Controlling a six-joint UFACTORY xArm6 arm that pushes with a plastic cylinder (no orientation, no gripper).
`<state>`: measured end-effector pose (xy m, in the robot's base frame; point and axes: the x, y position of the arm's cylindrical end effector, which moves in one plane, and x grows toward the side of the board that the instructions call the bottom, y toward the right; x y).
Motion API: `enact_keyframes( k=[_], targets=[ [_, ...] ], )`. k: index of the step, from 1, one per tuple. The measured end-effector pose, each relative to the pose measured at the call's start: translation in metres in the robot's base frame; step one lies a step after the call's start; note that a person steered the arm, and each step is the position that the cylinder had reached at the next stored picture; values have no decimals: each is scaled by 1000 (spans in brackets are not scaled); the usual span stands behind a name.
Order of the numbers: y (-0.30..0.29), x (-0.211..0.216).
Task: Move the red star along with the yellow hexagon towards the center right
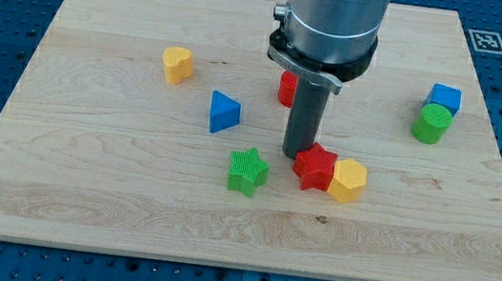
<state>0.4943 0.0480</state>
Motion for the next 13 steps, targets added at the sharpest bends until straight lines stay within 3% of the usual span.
enact_keyframes(
  k=[6, 8, 13],
  targets=[
    [-18, 63],
    [41, 58],
    [98, 55]
  ],
)
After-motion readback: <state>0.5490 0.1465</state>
